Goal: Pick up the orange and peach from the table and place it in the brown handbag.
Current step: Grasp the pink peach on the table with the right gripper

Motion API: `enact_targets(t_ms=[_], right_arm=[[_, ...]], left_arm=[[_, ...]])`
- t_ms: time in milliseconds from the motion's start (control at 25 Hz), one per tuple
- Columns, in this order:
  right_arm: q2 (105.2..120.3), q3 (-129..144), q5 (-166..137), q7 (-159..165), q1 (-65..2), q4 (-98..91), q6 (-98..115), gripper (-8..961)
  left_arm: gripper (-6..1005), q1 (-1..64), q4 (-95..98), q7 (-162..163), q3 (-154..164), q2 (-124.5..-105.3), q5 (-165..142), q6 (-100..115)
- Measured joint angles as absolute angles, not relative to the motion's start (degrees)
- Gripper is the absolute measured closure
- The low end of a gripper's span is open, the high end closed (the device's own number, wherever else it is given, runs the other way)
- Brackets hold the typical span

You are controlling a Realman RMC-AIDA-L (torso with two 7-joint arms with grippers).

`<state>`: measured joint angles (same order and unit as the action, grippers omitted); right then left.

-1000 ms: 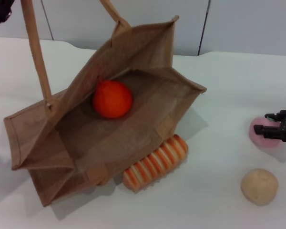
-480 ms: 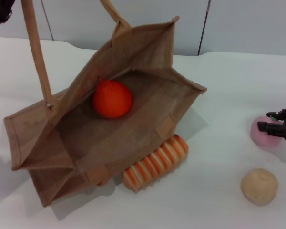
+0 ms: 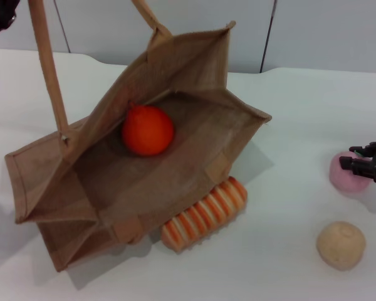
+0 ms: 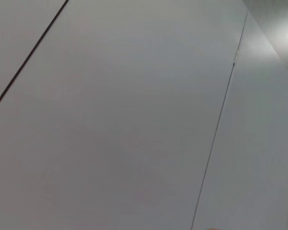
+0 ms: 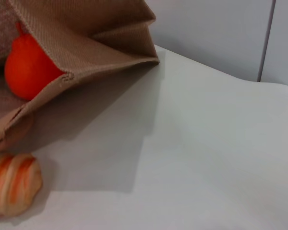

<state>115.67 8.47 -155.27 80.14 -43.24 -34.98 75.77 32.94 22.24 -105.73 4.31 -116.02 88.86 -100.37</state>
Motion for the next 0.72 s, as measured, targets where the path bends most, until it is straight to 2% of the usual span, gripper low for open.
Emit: enact_targets(t_ms=[720], right_arm=[[115.62, 8.1, -150.4, 78.9, -42.6, -37.4, 79.5, 703]], left_arm=[[890, 33.2, 22.2, -105.7, 4.3, -116.01, 88.7, -100.3]])
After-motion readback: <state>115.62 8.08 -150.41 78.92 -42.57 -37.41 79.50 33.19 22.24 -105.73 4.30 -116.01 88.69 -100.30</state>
